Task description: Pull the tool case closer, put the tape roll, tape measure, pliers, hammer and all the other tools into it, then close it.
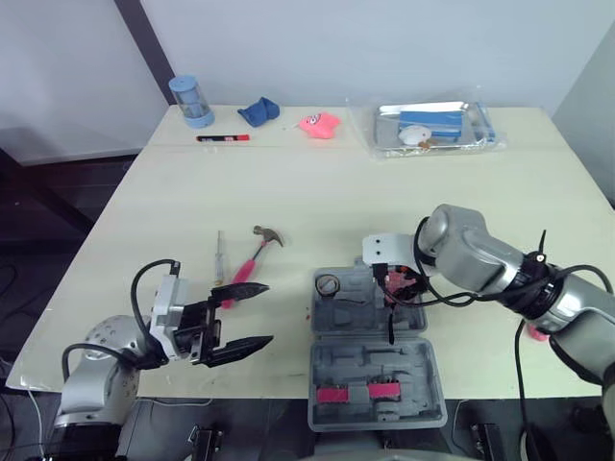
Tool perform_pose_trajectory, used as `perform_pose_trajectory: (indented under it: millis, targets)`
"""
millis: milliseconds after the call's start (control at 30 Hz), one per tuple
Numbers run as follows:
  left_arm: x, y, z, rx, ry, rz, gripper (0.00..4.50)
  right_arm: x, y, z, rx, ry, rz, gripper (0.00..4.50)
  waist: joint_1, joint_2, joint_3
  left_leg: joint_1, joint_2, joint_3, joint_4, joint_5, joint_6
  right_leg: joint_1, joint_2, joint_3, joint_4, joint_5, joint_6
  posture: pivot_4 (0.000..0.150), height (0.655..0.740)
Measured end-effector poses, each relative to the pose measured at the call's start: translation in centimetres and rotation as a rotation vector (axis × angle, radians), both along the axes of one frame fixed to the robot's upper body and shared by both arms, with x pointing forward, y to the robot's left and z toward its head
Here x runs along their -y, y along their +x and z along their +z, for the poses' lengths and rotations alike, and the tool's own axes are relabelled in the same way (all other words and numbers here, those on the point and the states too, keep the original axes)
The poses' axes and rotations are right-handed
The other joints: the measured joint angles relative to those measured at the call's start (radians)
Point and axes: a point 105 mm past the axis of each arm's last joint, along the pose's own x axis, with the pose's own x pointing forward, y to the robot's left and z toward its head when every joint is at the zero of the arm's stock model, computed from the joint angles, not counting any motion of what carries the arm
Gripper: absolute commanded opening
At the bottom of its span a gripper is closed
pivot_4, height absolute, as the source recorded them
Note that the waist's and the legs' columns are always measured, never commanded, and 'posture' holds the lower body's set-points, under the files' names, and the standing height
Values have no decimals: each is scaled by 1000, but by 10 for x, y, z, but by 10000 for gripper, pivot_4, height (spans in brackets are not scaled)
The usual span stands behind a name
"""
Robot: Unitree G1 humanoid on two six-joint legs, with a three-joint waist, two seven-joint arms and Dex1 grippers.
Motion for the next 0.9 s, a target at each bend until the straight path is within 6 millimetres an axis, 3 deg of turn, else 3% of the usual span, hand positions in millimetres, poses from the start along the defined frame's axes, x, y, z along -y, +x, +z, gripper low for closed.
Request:
perform_pose_trajectory:
  millis: [67,100,300,400,500,700,900]
  targets:
    - [3,0,2,9,1,-9,45000,-1,-7,6,-22,87,-9,39447,2,0,0,0,0,-1,0,0,0,0,0,-1,0,0,0,1500,7400]
    - [4,-1,2,11,2,-11,45000,-2,-15,10,-38,215,-10,39447,5,-1,0,-1,0,-2,0,0,0,1,-2,-2,-1,0,0,1500,7400]
    - [5,-1,2,-4,-1,-7,45000,8,-10,13,80,558,-48,39447,3,-1,0,0,-1,0,0,0,0,1,-2,-1,0,0,0,1500,7400]
    - [5,-1,2,-5,-2,-7,45000,22,-8,8,127,629,-94,32628,3,-1,0,0,-1,0,0,0,0,1,-1,-1,0,0,0,1500,7400]
    - [6,1,4,-1,-3,-11,45000,30,-12,-1,127,663,-116,18121,0,-1,0,1,-1,1,0,0,0,1,1,1,0,0,0,1500,7400]
    - [7,3,6,0,-4,-14,45000,33,-14,-4,155,697,-105,18121,1,-1,0,1,0,2,0,0,0,1,2,2,1,0,0,1500,7400]
    - [7,3,6,1,-4,-15,45000,38,-20,-21,136,713,-113,18121,3,-1,-1,1,0,2,0,0,0,1,1,2,0,0,0,1500,7400]
